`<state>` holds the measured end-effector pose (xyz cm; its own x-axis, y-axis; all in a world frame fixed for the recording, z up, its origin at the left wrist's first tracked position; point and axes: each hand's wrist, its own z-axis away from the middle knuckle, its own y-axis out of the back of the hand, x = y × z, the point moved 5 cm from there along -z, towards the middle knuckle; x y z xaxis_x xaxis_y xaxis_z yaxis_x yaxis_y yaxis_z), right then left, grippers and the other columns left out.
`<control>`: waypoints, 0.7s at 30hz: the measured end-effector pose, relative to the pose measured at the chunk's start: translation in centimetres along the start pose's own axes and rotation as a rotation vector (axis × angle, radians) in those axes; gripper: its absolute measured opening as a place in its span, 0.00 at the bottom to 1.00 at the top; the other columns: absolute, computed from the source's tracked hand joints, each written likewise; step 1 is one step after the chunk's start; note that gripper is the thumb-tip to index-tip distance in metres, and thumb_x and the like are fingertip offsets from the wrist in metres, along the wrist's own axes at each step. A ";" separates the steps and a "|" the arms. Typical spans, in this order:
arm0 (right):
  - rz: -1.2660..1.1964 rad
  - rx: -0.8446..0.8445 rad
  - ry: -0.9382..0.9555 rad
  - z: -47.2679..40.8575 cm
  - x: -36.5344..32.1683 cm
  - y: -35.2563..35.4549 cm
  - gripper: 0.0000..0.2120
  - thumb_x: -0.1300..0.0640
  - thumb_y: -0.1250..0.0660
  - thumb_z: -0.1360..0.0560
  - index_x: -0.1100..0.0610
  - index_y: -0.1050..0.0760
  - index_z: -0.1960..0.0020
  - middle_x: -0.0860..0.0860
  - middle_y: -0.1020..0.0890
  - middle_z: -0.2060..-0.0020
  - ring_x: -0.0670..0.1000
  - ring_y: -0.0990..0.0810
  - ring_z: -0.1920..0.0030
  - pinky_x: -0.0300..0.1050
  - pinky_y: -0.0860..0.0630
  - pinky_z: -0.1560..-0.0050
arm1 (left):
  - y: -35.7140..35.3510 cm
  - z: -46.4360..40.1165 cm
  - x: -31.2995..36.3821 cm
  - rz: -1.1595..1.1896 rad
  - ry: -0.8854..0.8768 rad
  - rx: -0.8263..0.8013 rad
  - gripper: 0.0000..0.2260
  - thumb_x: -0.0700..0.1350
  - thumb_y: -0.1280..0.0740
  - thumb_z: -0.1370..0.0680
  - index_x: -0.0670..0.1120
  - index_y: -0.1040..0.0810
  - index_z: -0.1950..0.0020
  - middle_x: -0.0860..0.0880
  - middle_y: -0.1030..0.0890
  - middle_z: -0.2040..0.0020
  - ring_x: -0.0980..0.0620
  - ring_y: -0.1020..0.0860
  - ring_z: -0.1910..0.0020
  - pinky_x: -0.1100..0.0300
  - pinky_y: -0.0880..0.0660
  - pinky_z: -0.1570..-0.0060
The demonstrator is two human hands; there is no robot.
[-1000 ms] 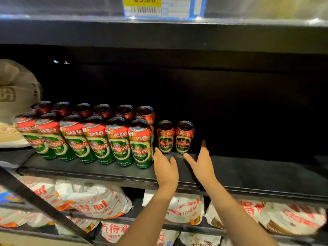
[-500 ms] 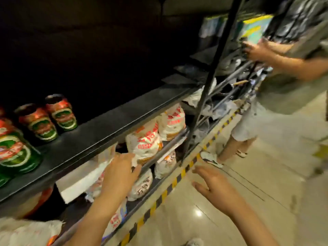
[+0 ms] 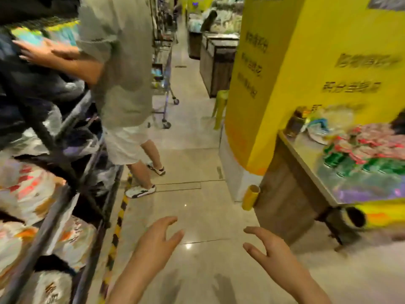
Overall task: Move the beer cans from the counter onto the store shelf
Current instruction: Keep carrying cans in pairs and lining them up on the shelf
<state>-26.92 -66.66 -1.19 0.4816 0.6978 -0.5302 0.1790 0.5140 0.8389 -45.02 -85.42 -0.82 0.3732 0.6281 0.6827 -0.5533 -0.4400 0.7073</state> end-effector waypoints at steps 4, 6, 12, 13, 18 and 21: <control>-0.014 0.147 -0.273 7.5 12.3 6.6 0.19 0.42 0.40 0.23 0.42 0.34 0.33 0.34 0.31 0.42 0.37 0.30 0.42 0.30 0.36 0.47 | -10.8 -0.5 11.5 -0.010 -0.166 -0.097 0.20 0.52 0.36 0.22 0.51 0.31 0.31 0.54 0.28 0.33 0.56 0.30 0.34 0.63 0.35 0.35; 0.004 0.231 -0.383 11.5 17.8 9.1 0.18 0.42 0.40 0.23 0.43 0.33 0.34 0.35 0.28 0.40 0.41 0.28 0.39 0.31 0.37 0.49 | -15.8 -0.1 17.3 -0.035 -0.311 -0.161 0.20 0.52 0.37 0.22 0.53 0.32 0.31 0.55 0.29 0.32 0.57 0.31 0.34 0.63 0.36 0.34; -0.087 0.297 -0.588 19.6 27.6 12.9 0.18 0.46 0.39 0.22 0.46 0.32 0.34 0.38 0.28 0.36 0.41 0.29 0.38 0.35 0.35 0.40 | -25.8 1.2 28.7 -0.067 -0.539 -0.336 0.20 0.55 0.39 0.21 0.57 0.35 0.29 0.62 0.33 0.31 0.64 0.35 0.34 0.71 0.40 0.38; -0.101 0.295 -0.603 20.1 28.7 13.3 0.18 0.46 0.39 0.22 0.46 0.32 0.34 0.39 0.29 0.35 0.41 0.29 0.39 0.34 0.35 0.41 | -27.0 1.1 29.8 -0.076 -0.554 -0.362 0.20 0.55 0.39 0.21 0.57 0.35 0.29 0.62 0.34 0.31 0.65 0.36 0.35 0.72 0.41 0.39; -0.159 0.291 -0.631 19.2 34.1 15.4 0.22 0.38 0.41 0.25 0.44 0.33 0.34 0.38 0.30 0.34 0.38 0.33 0.35 0.27 0.42 0.43 | -31.4 -2.2 33.9 -0.113 -0.542 -0.414 0.21 0.55 0.38 0.22 0.57 0.35 0.29 0.61 0.33 0.31 0.64 0.35 0.35 0.70 0.39 0.40; -0.166 0.359 -0.558 16.7 37.0 17.7 0.46 0.18 0.61 0.41 0.43 0.32 0.35 0.33 0.33 0.38 0.35 0.34 0.38 0.24 0.43 0.42 | -33.7 -5.4 36.2 -0.110 -0.508 -0.411 0.21 0.54 0.37 0.22 0.57 0.34 0.30 0.58 0.31 0.32 0.61 0.32 0.34 0.67 0.36 0.39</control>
<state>8.43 -40.08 -3.96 0.7760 0.2127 -0.5937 0.5161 0.3270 0.7917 -16.92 -44.38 -0.94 0.6927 0.2308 0.6833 -0.6936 -0.0462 0.7189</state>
